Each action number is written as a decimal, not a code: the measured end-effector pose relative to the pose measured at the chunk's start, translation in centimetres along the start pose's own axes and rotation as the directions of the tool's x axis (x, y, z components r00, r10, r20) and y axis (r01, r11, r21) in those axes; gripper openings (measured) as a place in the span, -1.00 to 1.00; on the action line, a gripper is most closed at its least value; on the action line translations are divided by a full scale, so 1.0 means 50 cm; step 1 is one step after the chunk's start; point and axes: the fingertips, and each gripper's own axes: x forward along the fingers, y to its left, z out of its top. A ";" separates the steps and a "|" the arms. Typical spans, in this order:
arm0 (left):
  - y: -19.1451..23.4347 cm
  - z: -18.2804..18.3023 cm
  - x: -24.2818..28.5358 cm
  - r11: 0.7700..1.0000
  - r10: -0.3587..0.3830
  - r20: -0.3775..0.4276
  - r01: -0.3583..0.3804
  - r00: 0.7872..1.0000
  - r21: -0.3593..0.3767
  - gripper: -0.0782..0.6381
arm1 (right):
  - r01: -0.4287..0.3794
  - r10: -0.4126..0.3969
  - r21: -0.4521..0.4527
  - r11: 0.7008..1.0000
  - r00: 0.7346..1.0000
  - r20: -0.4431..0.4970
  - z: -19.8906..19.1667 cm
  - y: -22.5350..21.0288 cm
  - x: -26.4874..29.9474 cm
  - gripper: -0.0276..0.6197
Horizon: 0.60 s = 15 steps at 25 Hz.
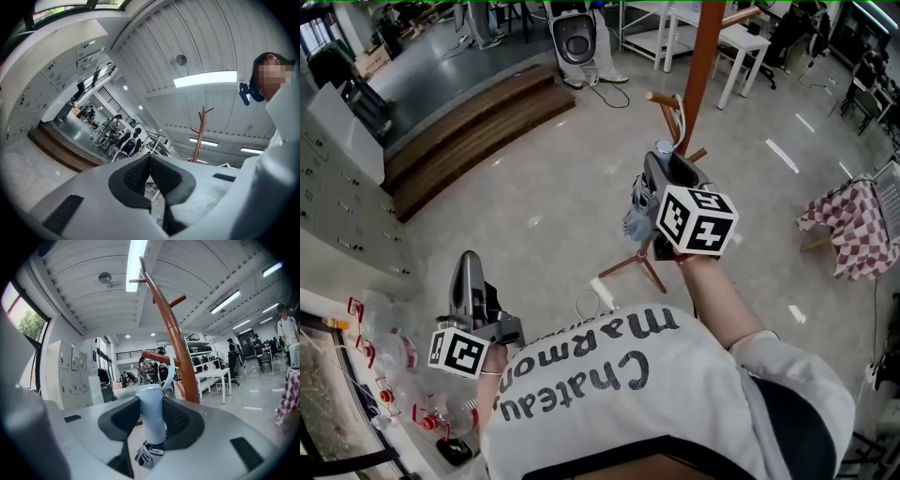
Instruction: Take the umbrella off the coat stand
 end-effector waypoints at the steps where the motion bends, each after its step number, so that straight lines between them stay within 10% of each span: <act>1: 0.003 0.002 -0.003 1.000 -0.001 0.001 0.001 1.000 -0.002 -0.72 | 0.000 0.000 0.001 1.000 1.000 0.002 0.001 0.005 -0.002 -0.42; 15: 0.020 0.015 -0.045 1.000 -0.004 -0.003 0.004 1.000 -0.021 -0.72 | -0.008 0.008 0.012 1.000 1.000 0.014 0.004 0.050 -0.037 -0.42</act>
